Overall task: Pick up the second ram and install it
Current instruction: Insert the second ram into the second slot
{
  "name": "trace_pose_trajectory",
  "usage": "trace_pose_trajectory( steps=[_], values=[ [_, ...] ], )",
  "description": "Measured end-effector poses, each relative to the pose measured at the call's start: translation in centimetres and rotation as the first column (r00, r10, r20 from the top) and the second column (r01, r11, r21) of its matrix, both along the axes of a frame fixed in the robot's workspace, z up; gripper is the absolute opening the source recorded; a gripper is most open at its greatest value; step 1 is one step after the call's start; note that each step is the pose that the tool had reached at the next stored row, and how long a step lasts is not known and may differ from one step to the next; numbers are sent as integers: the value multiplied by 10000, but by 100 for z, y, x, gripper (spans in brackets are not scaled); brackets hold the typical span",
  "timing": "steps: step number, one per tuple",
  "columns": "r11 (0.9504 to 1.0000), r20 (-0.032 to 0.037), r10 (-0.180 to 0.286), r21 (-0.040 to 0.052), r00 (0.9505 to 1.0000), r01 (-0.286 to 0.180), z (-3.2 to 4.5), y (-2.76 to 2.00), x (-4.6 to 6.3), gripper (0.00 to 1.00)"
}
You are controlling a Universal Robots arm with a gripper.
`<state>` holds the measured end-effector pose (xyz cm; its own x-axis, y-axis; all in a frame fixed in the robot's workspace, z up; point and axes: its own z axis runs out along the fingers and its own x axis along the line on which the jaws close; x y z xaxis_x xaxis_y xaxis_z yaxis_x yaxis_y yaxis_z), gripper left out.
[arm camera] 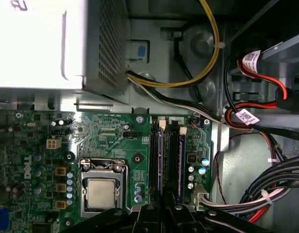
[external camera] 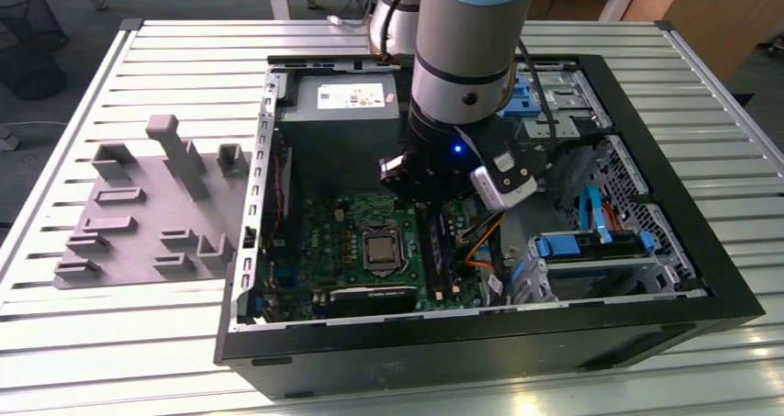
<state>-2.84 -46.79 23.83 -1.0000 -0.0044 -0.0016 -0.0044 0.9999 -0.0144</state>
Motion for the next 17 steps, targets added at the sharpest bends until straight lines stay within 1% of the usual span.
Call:
trace_pose_trajectory(
  steps=[3, 9, 13, 17],
  values=[
    [9999, 0, -137, 0, 9999, 137, -39, -5, 0, 14],
    [9999, 0, -138, 2, 9999, 138, -101, -28, 0, 14],
    [9999, 0, -143, 3, 9999, 143, -162, -30, 0, 14],
    [9999, -1, -147, 1, 9999, 147, -169, -30, 0, 14]
  ],
)
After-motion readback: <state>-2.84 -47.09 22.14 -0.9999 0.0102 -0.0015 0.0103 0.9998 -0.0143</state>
